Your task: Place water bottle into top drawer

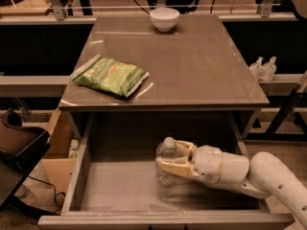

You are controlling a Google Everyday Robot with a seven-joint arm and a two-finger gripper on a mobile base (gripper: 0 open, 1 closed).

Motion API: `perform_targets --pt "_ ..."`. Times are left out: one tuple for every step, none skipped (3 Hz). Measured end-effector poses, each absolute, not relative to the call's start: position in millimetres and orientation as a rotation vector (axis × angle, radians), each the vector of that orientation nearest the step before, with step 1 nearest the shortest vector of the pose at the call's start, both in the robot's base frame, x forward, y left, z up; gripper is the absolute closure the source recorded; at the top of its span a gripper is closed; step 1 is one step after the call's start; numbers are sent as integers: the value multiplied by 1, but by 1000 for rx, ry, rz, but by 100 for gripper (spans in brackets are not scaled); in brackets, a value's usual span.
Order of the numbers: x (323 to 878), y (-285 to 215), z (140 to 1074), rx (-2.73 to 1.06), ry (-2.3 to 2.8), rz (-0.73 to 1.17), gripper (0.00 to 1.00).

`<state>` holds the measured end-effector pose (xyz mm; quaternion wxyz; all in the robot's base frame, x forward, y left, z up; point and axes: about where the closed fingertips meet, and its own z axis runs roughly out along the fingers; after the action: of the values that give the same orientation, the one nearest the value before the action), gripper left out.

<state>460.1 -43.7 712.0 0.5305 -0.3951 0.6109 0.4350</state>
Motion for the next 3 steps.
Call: perform_targets --pt "460 -44 714 -943 1458 1038 100" --pt "460 -44 714 -943 1458 1038 82" --pt "460 -42 715 -947 1456 1041 57"
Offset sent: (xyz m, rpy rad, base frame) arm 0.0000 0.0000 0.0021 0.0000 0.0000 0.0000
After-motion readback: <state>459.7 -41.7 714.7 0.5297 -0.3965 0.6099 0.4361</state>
